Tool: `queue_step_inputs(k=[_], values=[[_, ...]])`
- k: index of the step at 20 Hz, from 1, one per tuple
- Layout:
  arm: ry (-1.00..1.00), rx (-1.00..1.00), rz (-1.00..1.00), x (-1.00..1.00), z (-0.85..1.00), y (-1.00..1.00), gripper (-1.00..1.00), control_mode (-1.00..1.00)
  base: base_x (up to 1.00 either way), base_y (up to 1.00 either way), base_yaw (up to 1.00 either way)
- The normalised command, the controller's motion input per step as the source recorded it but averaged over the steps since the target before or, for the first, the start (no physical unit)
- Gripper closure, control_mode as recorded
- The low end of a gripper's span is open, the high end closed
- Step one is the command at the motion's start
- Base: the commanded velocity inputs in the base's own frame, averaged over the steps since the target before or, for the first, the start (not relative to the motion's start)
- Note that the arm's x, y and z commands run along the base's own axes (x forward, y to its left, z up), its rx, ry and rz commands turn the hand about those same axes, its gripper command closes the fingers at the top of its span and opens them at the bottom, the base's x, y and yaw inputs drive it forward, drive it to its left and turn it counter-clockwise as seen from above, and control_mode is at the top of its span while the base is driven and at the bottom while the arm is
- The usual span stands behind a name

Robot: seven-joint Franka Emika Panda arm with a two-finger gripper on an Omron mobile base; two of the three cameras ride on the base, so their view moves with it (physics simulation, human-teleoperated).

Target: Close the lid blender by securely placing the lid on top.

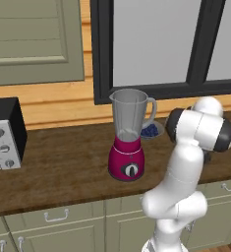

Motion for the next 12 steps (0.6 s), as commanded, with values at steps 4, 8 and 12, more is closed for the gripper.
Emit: queue_step_inputs(k=[4,8,12], values=[[-0.04,0.01,0.00,-0.11,0.78,0.05,1.00,-1.00,0.00,0.00,0.00],[-0.18,0.00,-0.02,-0.31,1.00,0.00,1.00,-1.00,0.00,0.00,0.00],[-0.20,0.00,-0.01,-0.46,1.00,0.13,1.00,-1.00,0.00,0.00,0.00]])
